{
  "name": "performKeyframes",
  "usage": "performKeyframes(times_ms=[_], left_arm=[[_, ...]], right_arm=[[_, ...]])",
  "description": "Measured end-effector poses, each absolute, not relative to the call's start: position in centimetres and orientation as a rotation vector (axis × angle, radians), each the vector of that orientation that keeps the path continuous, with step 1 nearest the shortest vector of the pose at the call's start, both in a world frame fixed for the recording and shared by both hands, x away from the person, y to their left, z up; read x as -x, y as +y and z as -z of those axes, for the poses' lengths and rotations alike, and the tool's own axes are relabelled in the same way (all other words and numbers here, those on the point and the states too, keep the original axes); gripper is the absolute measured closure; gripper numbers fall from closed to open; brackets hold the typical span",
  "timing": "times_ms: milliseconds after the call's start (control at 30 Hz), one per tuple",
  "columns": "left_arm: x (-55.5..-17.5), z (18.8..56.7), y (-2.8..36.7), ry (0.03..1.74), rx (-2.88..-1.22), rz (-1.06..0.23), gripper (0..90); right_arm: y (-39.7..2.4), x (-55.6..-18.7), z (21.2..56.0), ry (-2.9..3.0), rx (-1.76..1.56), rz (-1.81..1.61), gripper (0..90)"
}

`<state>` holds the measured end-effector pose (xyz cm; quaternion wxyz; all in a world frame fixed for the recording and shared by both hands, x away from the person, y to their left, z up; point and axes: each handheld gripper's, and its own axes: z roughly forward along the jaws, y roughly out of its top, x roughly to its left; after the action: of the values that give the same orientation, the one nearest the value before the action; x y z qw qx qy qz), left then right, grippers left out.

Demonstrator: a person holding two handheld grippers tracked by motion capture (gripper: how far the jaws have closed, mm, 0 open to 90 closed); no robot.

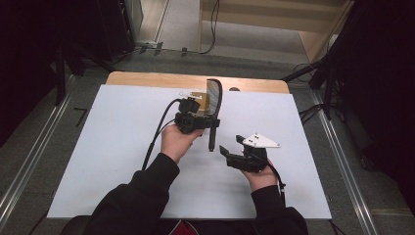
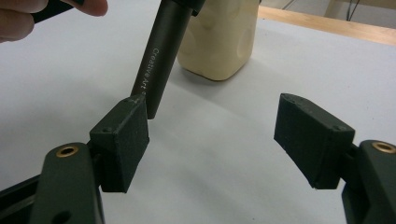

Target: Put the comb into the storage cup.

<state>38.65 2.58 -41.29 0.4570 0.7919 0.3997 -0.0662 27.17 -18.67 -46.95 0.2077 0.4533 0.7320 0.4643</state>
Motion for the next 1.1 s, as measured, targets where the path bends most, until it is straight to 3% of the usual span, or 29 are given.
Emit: performKeyframes(times_ms=[1100], left_arm=[[-39.0,40.2,3.5,0.948,-1.951,0.155,72.7]], right_arm=[[-23.2,-25.8,47.4,2.101,-1.237,-1.275,24.3]])
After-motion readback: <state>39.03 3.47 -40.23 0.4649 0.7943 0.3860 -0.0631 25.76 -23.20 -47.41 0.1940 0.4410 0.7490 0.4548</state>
